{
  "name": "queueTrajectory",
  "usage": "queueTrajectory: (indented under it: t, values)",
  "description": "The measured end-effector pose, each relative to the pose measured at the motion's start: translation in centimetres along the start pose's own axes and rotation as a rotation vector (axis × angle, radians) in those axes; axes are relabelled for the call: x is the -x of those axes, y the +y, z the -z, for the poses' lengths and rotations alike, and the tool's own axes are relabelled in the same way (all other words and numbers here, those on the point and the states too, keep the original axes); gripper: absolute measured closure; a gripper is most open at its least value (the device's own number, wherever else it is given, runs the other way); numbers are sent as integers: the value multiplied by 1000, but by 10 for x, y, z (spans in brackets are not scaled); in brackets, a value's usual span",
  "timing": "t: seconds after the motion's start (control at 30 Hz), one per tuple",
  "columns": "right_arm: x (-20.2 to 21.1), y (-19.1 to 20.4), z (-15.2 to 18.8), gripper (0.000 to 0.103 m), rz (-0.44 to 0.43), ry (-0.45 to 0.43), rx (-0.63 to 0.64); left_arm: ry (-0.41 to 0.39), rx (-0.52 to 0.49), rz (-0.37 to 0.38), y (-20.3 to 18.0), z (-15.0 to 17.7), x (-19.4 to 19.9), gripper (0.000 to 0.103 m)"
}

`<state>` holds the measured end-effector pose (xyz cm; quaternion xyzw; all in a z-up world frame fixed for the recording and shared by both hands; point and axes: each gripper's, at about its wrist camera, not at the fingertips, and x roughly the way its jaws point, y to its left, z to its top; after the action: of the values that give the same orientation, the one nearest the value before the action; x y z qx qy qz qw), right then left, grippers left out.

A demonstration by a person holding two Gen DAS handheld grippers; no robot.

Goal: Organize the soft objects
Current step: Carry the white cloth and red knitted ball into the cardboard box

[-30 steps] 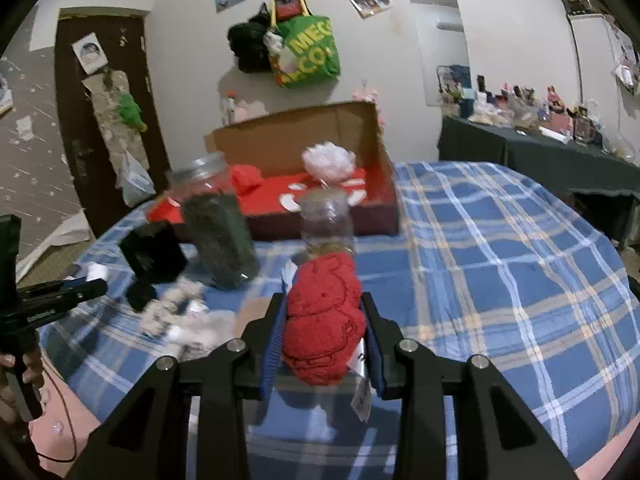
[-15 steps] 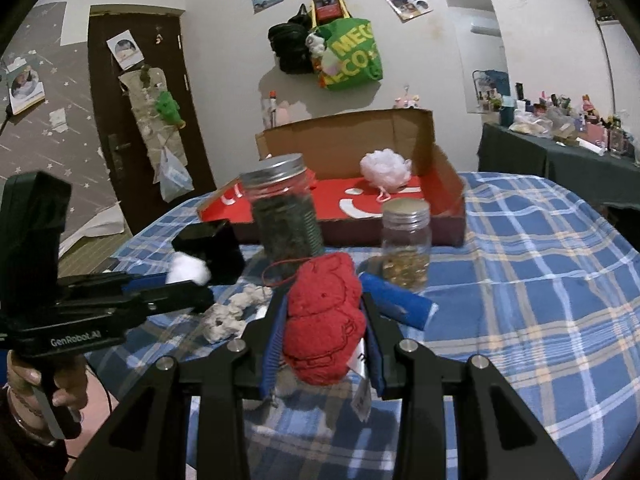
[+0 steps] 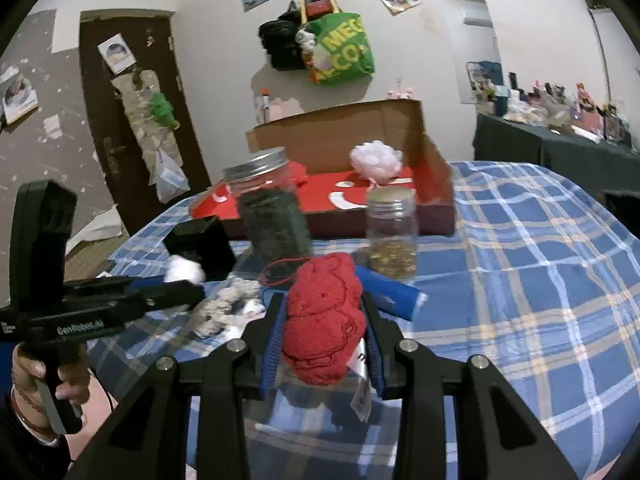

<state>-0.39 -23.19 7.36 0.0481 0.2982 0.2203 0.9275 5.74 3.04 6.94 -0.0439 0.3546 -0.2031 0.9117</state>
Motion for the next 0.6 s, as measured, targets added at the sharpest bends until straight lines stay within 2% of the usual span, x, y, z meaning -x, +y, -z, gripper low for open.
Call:
queueTrajectory:
  t: [0.27, 0.33, 0.6]
  values:
    - [14, -45, -2, 65, 31, -10, -116, 9, 92, -53, 47, 2, 15, 78]
    - [16, -56, -4, 65, 39, -15, -145, 13, 109, -86, 60, 1, 18, 78]
    - [12, -89, -14, 65, 81, -17, -201, 32, 162, -129, 99, -6, 19, 78]
